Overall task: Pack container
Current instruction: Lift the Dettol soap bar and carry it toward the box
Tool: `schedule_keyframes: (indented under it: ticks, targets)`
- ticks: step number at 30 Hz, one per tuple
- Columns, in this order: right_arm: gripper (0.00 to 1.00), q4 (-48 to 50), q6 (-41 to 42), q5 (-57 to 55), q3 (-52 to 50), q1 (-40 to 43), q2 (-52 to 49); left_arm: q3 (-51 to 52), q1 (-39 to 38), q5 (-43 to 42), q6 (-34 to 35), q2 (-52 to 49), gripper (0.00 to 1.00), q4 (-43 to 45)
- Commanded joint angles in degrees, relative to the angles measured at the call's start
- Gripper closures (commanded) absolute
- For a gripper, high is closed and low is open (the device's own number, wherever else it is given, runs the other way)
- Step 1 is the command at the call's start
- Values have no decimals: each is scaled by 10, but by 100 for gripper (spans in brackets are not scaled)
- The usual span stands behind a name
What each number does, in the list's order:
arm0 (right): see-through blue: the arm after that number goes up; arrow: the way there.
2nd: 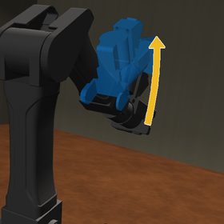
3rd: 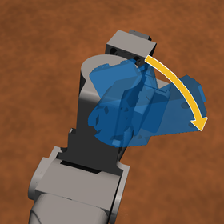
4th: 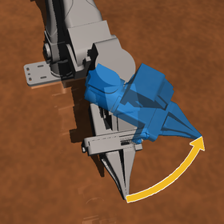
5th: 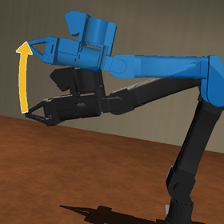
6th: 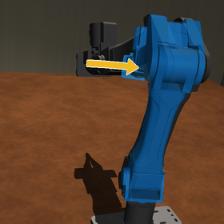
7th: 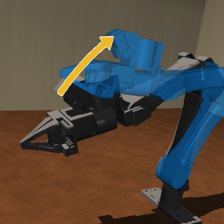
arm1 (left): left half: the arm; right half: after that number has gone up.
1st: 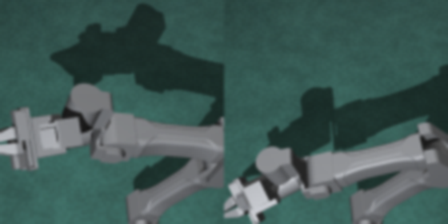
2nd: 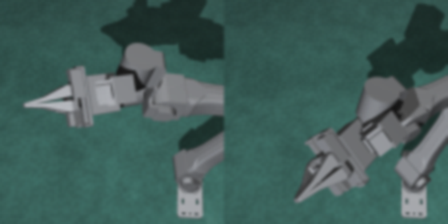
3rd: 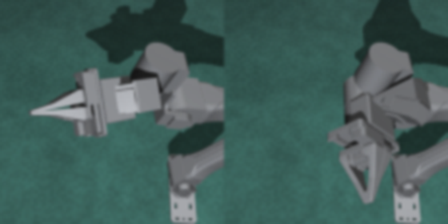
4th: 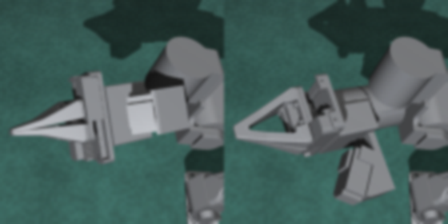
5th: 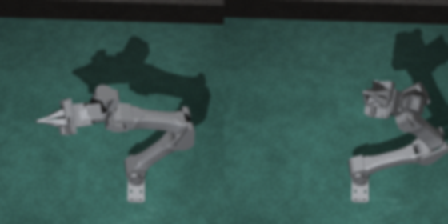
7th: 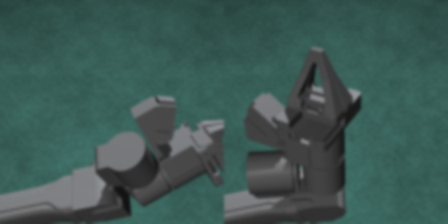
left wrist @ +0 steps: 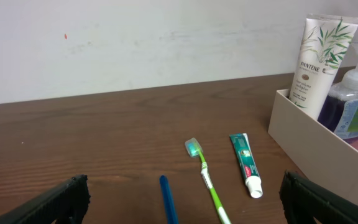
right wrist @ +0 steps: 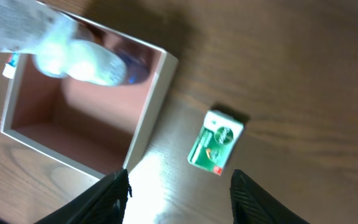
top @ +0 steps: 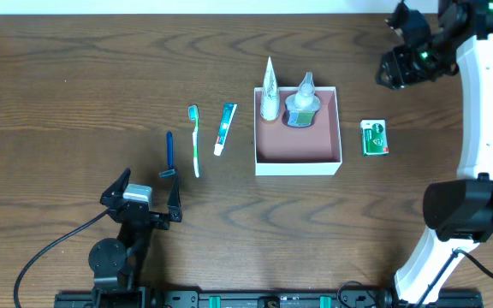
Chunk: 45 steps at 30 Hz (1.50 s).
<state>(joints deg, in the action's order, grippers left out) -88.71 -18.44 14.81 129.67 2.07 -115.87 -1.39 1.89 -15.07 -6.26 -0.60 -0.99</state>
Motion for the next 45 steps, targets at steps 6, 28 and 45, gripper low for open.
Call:
schedule_keyframes:
  ticks: [6,28,45]
  targets:
    - [44,9,8,-74,3,-11,-8,12,3,-10,-6,3,2,-17]
    - [40,239,84,-115,-366,23,-13,12,3,-10,-6,3,2,-17]
    - [40,354,104,-114,-477,-16,-13,12,3,-10,-6,3,2,-17]
